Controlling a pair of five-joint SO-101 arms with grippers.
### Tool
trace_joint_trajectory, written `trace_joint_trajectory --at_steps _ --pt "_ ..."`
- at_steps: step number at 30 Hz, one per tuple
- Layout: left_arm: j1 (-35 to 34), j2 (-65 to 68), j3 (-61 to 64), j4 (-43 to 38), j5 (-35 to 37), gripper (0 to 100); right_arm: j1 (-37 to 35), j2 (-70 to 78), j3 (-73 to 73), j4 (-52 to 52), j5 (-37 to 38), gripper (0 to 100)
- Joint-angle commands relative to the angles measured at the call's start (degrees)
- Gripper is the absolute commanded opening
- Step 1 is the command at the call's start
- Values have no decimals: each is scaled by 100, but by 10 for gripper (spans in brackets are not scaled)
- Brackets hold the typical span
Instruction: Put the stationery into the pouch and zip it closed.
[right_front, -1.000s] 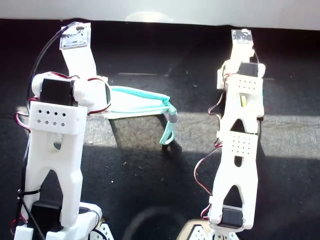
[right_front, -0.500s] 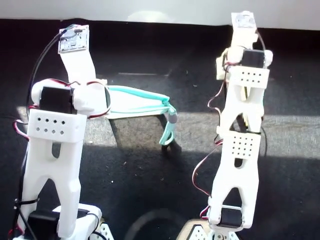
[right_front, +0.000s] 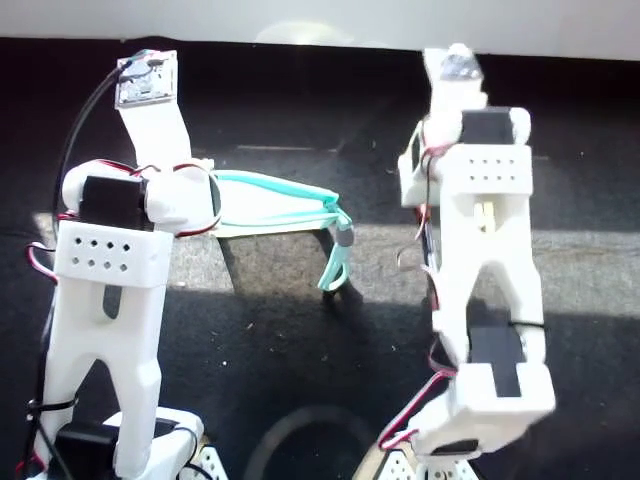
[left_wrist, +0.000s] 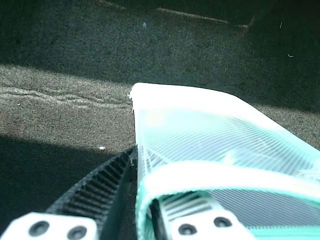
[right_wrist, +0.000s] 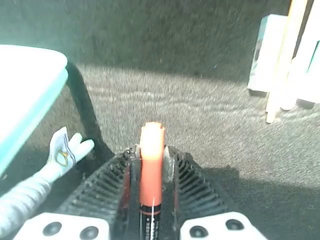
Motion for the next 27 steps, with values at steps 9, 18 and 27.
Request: trace_joint_trajectory --at_steps 9,18,27 --pt "-22 40 -673 -70 9 10 -127 -1437 5402 -3442 264 6" --pt "-13 84 -927 -70 9 10 -127 -1095 5455 -3503 264 229" --pt "13 84 -945 -97 9 10 -259 -1086 5358 -3530 264 260"
